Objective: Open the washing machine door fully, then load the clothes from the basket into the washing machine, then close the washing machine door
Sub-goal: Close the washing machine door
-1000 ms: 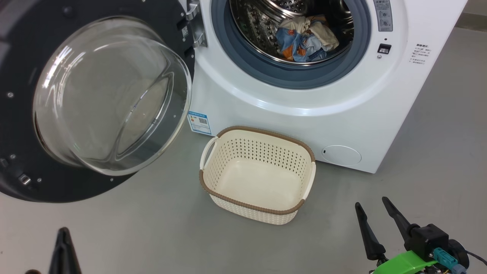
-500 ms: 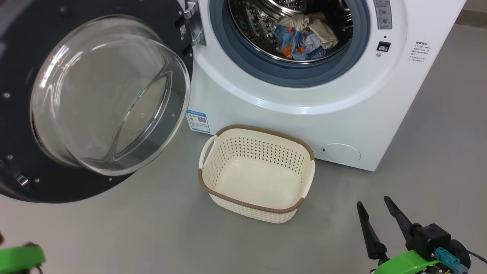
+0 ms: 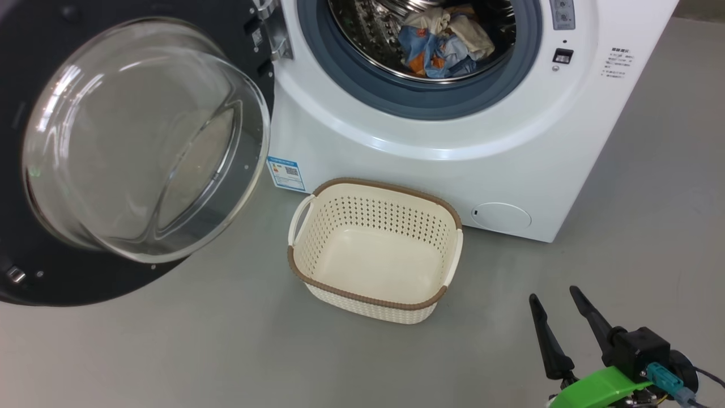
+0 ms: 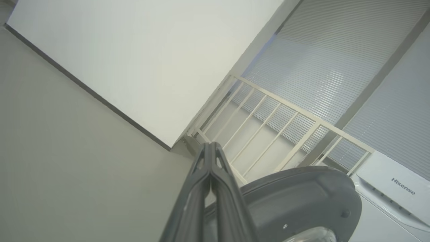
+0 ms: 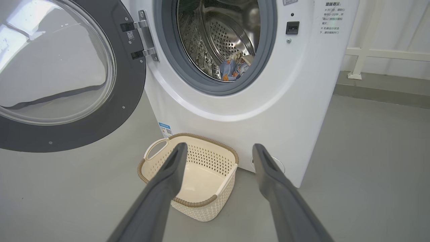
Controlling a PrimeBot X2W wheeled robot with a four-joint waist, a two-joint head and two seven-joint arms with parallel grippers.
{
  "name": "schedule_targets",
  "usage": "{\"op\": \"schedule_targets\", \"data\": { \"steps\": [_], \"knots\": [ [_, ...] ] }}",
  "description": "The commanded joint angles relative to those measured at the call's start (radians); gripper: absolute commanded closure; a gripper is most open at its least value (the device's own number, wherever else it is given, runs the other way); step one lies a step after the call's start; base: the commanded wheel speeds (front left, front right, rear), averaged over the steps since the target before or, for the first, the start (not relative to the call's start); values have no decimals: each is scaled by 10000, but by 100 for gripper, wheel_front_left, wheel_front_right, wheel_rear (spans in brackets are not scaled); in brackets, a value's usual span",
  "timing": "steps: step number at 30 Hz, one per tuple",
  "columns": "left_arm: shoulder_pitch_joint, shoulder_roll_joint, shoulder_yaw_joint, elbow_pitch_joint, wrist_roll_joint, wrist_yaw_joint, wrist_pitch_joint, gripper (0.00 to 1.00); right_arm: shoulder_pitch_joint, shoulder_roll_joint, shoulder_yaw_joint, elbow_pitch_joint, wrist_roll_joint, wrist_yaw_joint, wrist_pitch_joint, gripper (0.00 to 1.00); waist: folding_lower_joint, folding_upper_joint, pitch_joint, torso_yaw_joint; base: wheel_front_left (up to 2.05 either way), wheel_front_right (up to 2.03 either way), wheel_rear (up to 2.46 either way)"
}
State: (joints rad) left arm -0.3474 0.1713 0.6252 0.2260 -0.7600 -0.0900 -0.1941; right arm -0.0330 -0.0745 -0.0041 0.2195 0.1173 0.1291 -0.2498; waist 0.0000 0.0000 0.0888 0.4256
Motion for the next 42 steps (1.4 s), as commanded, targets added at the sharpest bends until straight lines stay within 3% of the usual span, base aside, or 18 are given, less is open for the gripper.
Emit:
{"op": "schedule_targets", "data": {
  "steps": [1,13,23,30,42],
  "knots": [
    [-402,560,332,-9,-279,-77,152,100,-406,-81,290,-259,72,16,-120,0,0,0,55,-63,0,0,0],
    [-2089,2047,1165,3026,-3647,-382,2373,100,-604,-344,328,-311,155,16,-75,0,0,0,529,-372,0,0,0],
    [-2520,2833,1209,3498,-5404,-404,3880,100,-723,-598,311,-562,174,16,136,0,0,0,916,-673,0,0,0],
    [-2481,3297,1174,3978,-5613,-405,4119,100,-792,-776,303,-835,167,16,311,0,0,0,1238,-857,0,0,0],
    [-2405,3613,608,4225,-5522,-406,4262,100,-769,-817,391,-1053,141,16,491,0,0,0,1366,-1003,0,0,0]
  ]
}}
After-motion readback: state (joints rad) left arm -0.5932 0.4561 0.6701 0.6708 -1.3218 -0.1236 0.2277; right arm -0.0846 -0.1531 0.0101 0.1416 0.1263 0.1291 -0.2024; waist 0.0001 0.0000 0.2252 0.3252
